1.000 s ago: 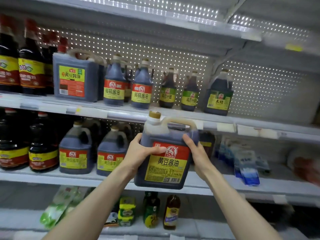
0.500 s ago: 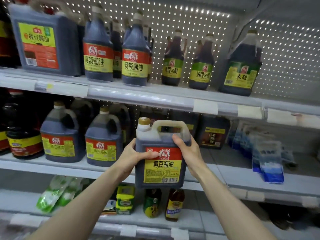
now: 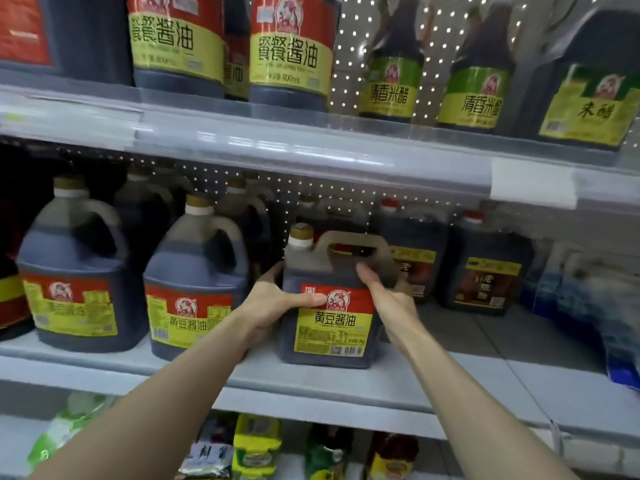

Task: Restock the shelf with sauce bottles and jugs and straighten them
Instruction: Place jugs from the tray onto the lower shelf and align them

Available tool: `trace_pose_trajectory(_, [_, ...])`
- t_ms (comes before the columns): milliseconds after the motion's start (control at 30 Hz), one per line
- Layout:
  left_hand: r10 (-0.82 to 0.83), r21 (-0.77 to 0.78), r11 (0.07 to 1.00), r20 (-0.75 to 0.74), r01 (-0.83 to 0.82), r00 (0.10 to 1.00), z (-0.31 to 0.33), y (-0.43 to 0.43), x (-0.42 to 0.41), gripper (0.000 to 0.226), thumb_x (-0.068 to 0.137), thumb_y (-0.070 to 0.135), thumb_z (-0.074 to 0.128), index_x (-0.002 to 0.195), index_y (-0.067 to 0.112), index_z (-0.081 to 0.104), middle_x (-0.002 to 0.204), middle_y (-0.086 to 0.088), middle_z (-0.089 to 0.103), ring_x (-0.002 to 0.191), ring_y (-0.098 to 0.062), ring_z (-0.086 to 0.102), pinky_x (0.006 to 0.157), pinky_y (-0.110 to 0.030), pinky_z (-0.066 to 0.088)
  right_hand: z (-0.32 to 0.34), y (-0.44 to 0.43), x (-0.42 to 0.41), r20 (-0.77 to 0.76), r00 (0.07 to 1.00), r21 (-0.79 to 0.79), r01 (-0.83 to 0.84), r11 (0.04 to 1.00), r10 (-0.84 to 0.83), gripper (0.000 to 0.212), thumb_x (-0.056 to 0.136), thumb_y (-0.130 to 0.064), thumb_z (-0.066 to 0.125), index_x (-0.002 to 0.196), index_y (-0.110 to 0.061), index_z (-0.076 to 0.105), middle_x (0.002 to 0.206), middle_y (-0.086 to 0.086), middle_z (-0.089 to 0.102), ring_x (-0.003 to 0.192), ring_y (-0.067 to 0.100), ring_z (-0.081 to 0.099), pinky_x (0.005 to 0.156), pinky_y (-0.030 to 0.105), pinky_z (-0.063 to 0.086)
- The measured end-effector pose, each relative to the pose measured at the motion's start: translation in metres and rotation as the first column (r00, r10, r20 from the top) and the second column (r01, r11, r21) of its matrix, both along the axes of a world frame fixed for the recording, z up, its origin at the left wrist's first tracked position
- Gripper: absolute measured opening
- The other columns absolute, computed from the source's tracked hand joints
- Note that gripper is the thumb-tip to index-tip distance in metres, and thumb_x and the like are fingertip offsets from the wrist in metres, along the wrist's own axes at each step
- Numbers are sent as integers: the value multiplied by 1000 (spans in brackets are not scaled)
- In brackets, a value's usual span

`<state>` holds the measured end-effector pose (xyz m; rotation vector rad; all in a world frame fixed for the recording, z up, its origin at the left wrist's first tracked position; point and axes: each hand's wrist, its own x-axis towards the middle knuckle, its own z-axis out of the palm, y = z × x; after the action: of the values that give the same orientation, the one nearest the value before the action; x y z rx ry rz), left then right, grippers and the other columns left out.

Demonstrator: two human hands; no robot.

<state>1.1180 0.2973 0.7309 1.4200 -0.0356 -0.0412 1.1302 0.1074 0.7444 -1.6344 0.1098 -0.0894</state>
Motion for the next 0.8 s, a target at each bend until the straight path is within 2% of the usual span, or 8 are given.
trace_pose_trajectory(100, [42,-49,998,49,-40,998,-8,3,17,89,47,7,87,129,7,53,97,-12,74,88,-27,72,76,-41,59,-4,14,15,64,998,48,19,999,-22,94,46,-67,77,126,-26,48,104,4,70,89,22,70,84,40,57])
trace_pose_trajectory(167, [46,-57,997,71,-42,996,-12,5,27,93,45,7,87,131,8,52,101,-13,73,90,-28,72,83,-45,57,-11,18,24,108,993,62,30,998,-36,113,31,-74,76,131,-30,47,118,6,66,100,26,67,93,45,53])
trace_pose_trajectory(233, [48,-93,995,84,-40,995,-19,5,31,95,47,8,86,134,9,49,102,-13,73,92,-29,71,85,-46,56,-16,20,28,115,992,60,35,998,-42,108,33,-74,78,129,-33,48,118,4,65,101,25,66,93,45,53])
trace_pose_trajectory(300, [60,-106,993,90,-51,994,-25,2,31,98,48,11,86,137,13,46,103,-12,73,92,-29,71,85,-47,56,-18,18,30,117,993,29,24,999,-27,83,52,-65,79,123,-35,48,109,-1,67,98,22,67,92,42,54])
trace_pose_trajectory(433, [95,-106,991,127,-81,987,-32,-4,30,93,61,15,82,143,23,39,106,-8,72,92,-24,71,80,-43,58,-22,13,34,120,993,-7,-2,1000,3,49,83,-45,67,125,-33,45,92,-14,63,83,8,66,73,26,54])
trace_pose_trajectory(567, [127,-31,992,159,-123,979,-44,-13,20,75,84,26,69,148,28,29,116,4,67,96,-9,68,73,-21,57,-29,8,25,70,996,-111,-46,993,54,61,85,-59,55,138,-35,37,102,-8,67,89,12,65,75,29,50])
trace_pose_trajectory(700, [154,-24,988,112,-153,982,-61,-13,12,70,88,41,59,149,28,28,126,5,61,109,-8,60,98,-33,48,-48,3,13,-8,992,-184,-123,975,124,72,86,-68,43,148,-40,19,113,-8,68,99,14,65,80,33,48])
trace_pose_trajectory(800, [155,-59,987,114,-149,981,-63,-15,13,60,93,34,56,147,28,30,125,5,61,109,-9,60,94,-32,49,-57,0,17,18,995,-178,-95,979,100,73,87,-66,46,150,-38,20,116,-7,68,106,18,64,96,43,49])
